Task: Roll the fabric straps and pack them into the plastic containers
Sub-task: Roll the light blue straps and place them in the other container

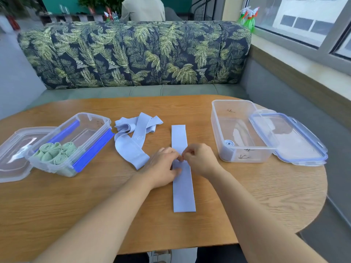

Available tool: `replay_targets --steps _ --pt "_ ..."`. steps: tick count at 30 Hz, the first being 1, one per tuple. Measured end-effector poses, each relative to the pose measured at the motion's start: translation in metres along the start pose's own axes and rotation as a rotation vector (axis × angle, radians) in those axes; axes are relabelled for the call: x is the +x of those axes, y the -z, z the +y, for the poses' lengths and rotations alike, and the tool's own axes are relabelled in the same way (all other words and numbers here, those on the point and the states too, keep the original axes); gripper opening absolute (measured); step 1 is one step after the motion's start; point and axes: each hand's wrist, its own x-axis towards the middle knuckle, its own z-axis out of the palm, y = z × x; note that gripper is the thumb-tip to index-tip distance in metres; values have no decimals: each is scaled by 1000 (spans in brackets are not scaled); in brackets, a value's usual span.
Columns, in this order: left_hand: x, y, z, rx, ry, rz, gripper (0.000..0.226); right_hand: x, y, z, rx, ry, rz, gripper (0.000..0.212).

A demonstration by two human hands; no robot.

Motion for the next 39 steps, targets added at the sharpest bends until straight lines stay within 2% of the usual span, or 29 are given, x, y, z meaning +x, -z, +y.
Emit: replay_targets --steps 5,10,14,16,18,22,25,28,33,36,39 --pt "1 -7 -8 -54 -44 56 26 42 -14 6 92 -48 31 26" --pt "3 -4 -9 -87 -59 33 28 68 -23 2 85 -93 94 39" --pt "3 -3 -9 -100 -62 28 29 79 -25 6 238 -147 178 50" --pt "3 -3 -10 -104 -62 30 29 79 -25 3 309 -132 244 45" --pt "2 -4 -9 -108 -56 27 30 77 -26 -2 346 -106 201 37" --pt "-1 -7 -8 -160 -39 50 34 79 -30 -2 116 -72 20 47" --pt "1 -8 -2 -216 -16 69 37 85 -27 3 126 -92 3 51" --pt "2 -7 3 -178 4 21 37 89 -24 5 136 -116 -20 52" --pt "2 -9 4 -166 9 8 36 97 -18 1 -174 -17 -111 51" --pt "2 -10 3 -169 -4 19 36 103 -18 -3 -293 -31 -125 42" --pt "1 -9 -1 -196 -37 13 35 105 -17 -2 -385 -23 -148 45"
